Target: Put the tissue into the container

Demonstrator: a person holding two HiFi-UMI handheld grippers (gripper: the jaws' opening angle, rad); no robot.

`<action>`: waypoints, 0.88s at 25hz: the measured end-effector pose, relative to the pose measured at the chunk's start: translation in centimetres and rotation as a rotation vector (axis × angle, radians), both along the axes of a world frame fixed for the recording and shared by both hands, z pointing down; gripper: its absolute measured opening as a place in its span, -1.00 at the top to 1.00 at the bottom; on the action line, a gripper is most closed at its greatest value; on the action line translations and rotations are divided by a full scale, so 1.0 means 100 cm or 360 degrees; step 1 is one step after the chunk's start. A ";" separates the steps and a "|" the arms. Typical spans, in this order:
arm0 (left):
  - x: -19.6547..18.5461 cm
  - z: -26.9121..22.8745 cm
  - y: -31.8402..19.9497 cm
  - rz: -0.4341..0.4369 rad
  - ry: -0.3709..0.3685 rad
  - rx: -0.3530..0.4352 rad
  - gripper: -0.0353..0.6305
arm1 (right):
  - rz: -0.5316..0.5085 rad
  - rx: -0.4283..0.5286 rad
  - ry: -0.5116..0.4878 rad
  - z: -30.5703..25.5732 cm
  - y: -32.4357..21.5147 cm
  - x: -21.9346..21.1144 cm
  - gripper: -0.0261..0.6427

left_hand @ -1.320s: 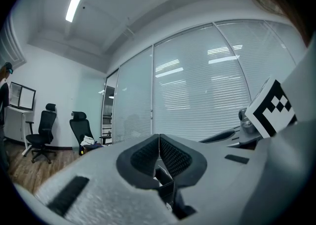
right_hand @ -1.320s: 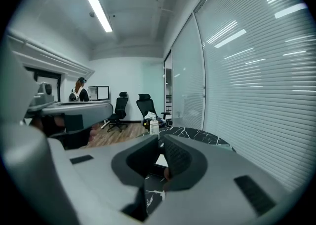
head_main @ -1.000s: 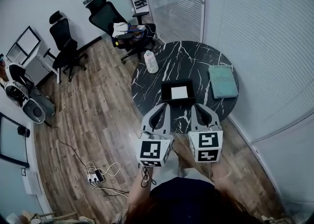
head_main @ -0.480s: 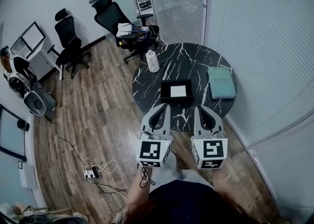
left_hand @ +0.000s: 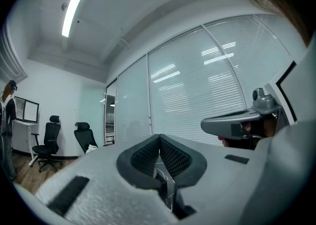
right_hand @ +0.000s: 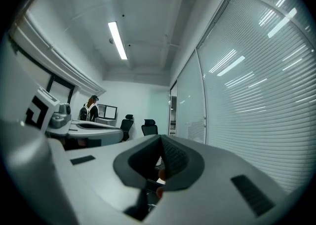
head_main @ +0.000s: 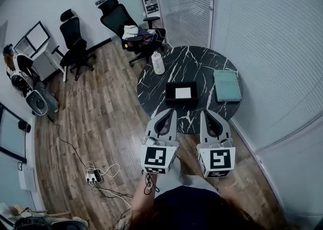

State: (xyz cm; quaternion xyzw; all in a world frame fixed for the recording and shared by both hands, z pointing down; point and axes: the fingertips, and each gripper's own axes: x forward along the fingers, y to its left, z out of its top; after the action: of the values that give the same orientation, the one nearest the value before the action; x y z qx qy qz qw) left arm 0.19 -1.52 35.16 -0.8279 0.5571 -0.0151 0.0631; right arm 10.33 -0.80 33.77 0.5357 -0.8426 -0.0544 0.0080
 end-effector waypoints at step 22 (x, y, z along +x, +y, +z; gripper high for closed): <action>0.000 0.000 0.032 -0.0005 0.0039 0.0002 0.81 | -0.0013 0.0015 -0.0006 -0.001 0.029 0.003 0.85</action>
State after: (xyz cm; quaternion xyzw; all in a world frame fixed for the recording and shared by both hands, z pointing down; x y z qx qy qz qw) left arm 0.22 1.71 35.18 -0.8272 0.5590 -0.0047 0.0566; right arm 10.63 2.11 33.65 0.5323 -0.8446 -0.0574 0.0035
